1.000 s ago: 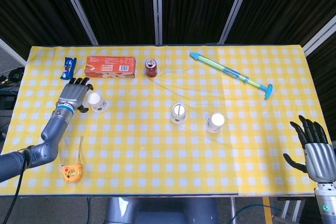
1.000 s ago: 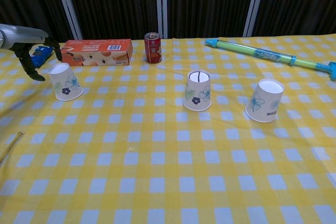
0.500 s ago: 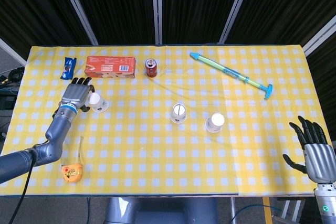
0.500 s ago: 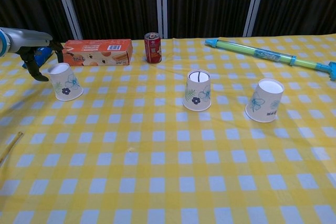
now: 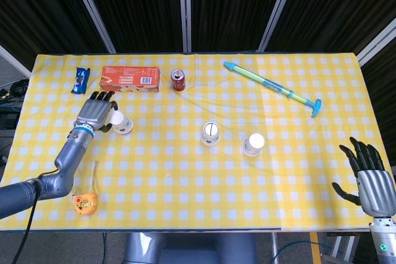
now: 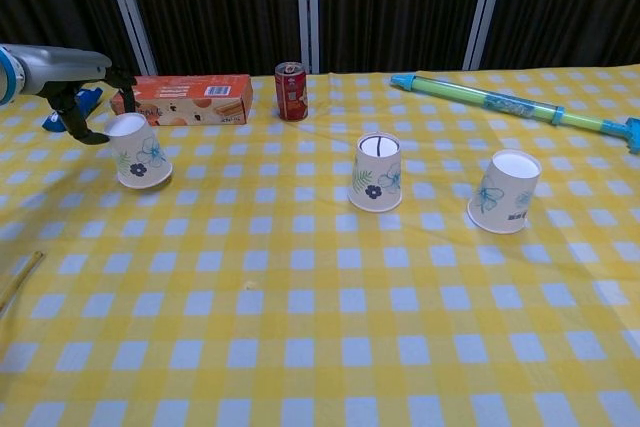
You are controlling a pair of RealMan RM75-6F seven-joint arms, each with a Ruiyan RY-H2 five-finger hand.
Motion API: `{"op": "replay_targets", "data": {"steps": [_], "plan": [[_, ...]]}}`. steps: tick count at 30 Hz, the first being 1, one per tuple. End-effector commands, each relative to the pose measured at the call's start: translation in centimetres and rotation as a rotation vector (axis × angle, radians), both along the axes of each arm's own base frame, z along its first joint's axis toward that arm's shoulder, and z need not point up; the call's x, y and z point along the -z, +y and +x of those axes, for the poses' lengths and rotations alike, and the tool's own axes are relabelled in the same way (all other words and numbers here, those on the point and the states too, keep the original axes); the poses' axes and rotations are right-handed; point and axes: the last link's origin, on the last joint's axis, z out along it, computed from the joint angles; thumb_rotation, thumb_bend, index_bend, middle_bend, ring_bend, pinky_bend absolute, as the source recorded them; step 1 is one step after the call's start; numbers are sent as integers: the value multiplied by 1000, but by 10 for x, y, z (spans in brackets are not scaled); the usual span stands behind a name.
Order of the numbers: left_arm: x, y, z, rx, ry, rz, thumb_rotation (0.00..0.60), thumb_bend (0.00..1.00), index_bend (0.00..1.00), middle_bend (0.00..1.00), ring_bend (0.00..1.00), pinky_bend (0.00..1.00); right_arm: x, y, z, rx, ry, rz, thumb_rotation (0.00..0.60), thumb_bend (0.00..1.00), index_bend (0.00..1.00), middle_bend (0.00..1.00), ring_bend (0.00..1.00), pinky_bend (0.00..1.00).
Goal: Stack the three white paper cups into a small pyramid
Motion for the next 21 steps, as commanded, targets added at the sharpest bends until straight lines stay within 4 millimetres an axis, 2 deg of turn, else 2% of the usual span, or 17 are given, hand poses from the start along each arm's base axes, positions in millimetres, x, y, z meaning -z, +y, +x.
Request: {"op": "replay_targets", "data": {"steps": [1,4,8,13,21], "plan": [[-6,-5,16,48,-43,14,600,399,361,0,0,0,-1,0,1,-2,-2,-2,600,97,169,0,0,0],[-9,-13,35,103,-81,16,600,399,364,0,0,0,-2,0,1,-5,-5,-6,600,97,169,0,0,0],[-3,-23,61,154,-141,-3,600,399,358,0,0,0,-4,0,1,-8,-8,-12,600,97,170,0,0,0],[25,-30,114,246,-181,-40,600,400,354,0,0,0,-10,-1,-2,4,-28,-21,600,97,171,0,0,0],[52,-26,142,247,-163,-55,600,400,372,0,0,0,-13,-3,-8,21,-41,-20,600,97,171,0,0,0]]}}
